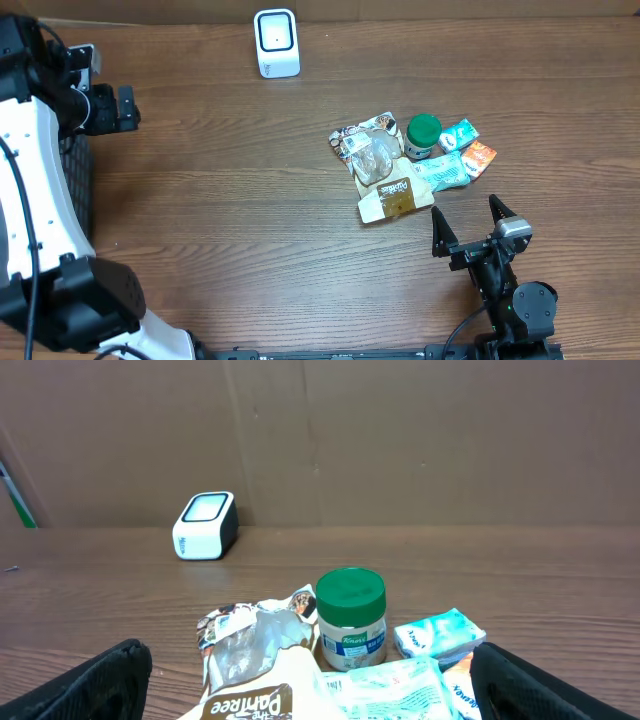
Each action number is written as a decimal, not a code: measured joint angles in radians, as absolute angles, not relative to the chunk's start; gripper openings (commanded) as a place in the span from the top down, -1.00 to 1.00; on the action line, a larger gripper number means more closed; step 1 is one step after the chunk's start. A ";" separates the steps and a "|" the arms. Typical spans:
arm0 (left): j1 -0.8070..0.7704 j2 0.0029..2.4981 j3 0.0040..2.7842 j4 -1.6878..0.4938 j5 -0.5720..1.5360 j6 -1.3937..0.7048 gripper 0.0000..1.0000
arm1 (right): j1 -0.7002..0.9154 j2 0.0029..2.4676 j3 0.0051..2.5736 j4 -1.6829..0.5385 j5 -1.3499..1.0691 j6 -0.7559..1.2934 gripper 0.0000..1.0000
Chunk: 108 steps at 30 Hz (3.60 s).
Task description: Scan the item barcode
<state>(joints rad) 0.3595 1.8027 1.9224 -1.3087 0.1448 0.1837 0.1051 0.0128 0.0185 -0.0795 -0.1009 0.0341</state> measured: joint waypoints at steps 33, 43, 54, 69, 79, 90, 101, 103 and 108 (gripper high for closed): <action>0.105 0.999 1.450 -1.184 0.130 0.187 -0.99 | 0.105 0.013 0.019 -0.079 -0.101 0.035 -1.00; 0.045 0.554 0.783 -0.366 0.139 0.139 -0.99 | 0.105 0.013 0.019 -0.080 -0.101 0.035 -1.00; 0.045 0.133 0.177 0.033 0.142 0.111 -0.99 | 0.105 0.013 0.019 -0.080 -0.101 0.035 -1.00; 0.045 0.017 0.013 -0.057 0.142 0.110 -0.99 | 0.105 0.013 0.019 -0.079 -0.101 0.034 -1.00; 0.045 0.016 0.010 -0.064 0.142 0.107 -0.99 | 0.105 0.013 0.019 -0.079 -0.101 0.035 -1.00; 0.045 0.016 0.010 -0.064 0.142 0.107 -0.99 | 0.105 0.013 0.019 -0.079 -0.101 0.034 -1.00; 0.045 0.016 0.010 -0.064 0.142 0.107 -0.99 | 0.105 0.013 0.019 -0.080 -0.101 0.035 -1.00; 0.045 0.016 0.010 -0.064 0.142 0.107 -0.99 | 0.105 0.013 0.019 -0.079 -0.101 0.035 -1.00; 0.045 0.016 0.010 -0.064 0.142 0.107 -0.99 | 0.105 0.013 0.019 -0.080 -0.101 0.035 -1.00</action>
